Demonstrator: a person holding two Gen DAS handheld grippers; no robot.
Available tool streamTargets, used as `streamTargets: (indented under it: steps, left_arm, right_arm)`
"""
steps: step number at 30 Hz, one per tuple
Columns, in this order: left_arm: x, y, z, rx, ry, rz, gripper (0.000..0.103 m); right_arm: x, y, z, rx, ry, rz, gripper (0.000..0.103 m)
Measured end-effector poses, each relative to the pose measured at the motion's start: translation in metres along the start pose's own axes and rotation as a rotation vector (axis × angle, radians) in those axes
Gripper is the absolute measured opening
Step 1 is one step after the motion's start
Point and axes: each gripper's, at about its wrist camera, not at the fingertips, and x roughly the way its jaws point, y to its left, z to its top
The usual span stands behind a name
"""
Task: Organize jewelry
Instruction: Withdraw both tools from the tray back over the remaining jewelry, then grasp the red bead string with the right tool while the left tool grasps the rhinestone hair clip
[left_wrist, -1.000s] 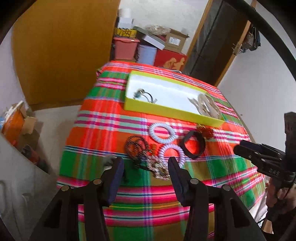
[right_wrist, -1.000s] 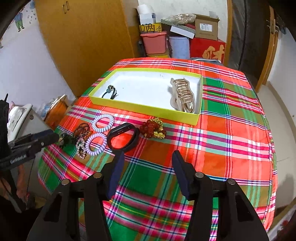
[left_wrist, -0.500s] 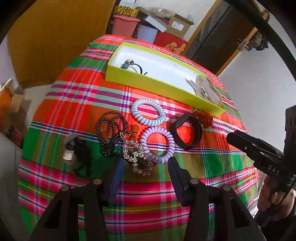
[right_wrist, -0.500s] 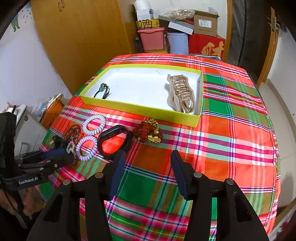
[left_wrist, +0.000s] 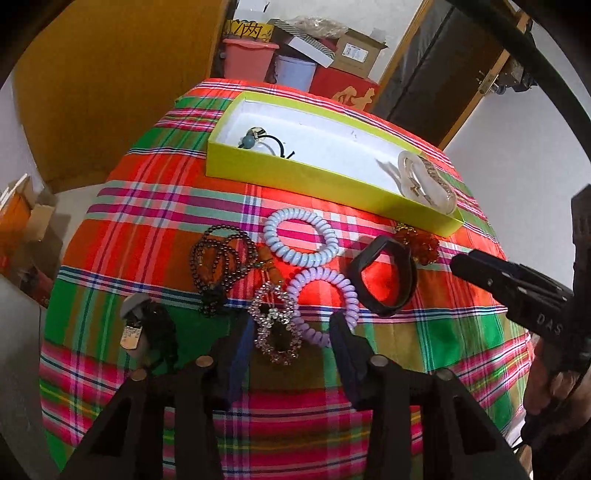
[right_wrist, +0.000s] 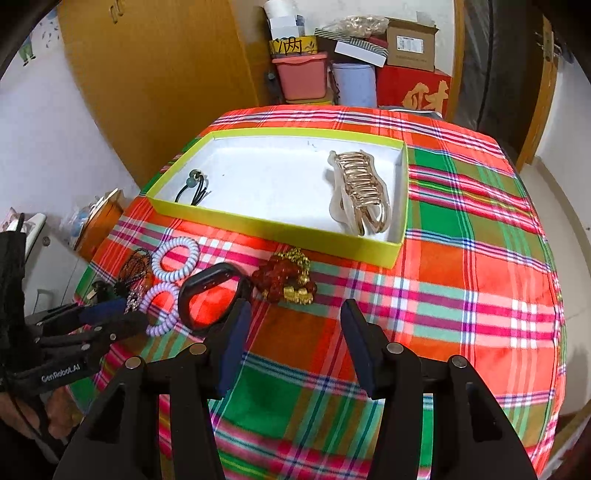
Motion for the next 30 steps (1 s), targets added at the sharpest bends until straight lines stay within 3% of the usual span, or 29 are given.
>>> streamTargets:
  steps: [4, 11, 22, 30]
  left_arm:
    - [-0.001, 0.003, 0.000, 0.005, -0.006, 0.017, 0.030]
    - [-0.001, 0.006, 0.000, 0.005, -0.015, 0.025, 0.028]
    - [-0.005, 0.007, -0.003, 0.012, -0.026, 0.029, 0.027]
    - [-0.019, 0.004, -0.004, 0.028, -0.057, 0.021, 0.027]
  right_arm:
    - [0.007, 0.002, 0.006, -0.022, 0.002, 0.007, 0.052]
    - [0.026, 0.002, 0.011, -0.039, 0.026, 0.002, 0.052]
    - [0.027, 0.008, 0.008, -0.072, 0.023, 0.004, 0.012]
    - [0.016, 0.007, 0.001, -0.056, 0.025, 0.015, 0.010]
